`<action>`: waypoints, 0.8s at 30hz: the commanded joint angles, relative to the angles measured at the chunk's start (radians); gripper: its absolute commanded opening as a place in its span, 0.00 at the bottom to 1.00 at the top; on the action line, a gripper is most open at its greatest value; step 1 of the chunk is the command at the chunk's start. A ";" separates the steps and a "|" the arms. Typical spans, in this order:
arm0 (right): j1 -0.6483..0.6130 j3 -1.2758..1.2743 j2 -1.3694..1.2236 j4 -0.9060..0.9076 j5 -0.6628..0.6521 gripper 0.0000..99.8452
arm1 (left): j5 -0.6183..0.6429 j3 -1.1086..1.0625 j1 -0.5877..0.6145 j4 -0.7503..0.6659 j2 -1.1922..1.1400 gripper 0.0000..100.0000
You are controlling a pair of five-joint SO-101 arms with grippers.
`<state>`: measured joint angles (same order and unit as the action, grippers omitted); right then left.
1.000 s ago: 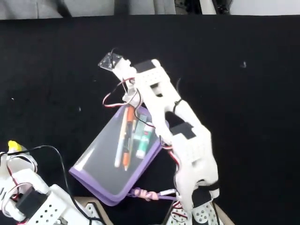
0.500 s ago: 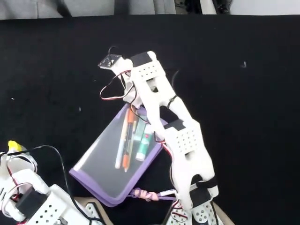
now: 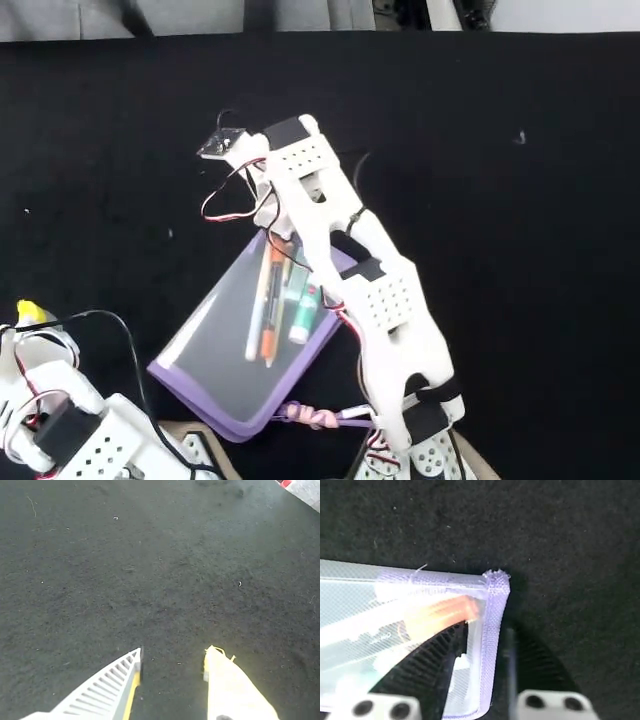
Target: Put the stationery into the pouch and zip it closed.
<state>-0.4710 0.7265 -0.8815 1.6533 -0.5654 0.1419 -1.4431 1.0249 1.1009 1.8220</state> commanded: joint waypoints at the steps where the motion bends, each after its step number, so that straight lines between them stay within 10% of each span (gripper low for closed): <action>1: -0.051 -0.001 -0.013 0.015 -0.006 0.01 | 0.000 0.004 -0.008 -0.017 0.006 0.21; 24: 0.239 0.524 0.035 0.115 0.091 0.01 | 0.000 0.007 -0.005 -0.018 0.006 0.21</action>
<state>-0.2532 1.2068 -0.9076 1.7346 -0.4872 0.1419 -1.4431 1.0249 1.1009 1.8220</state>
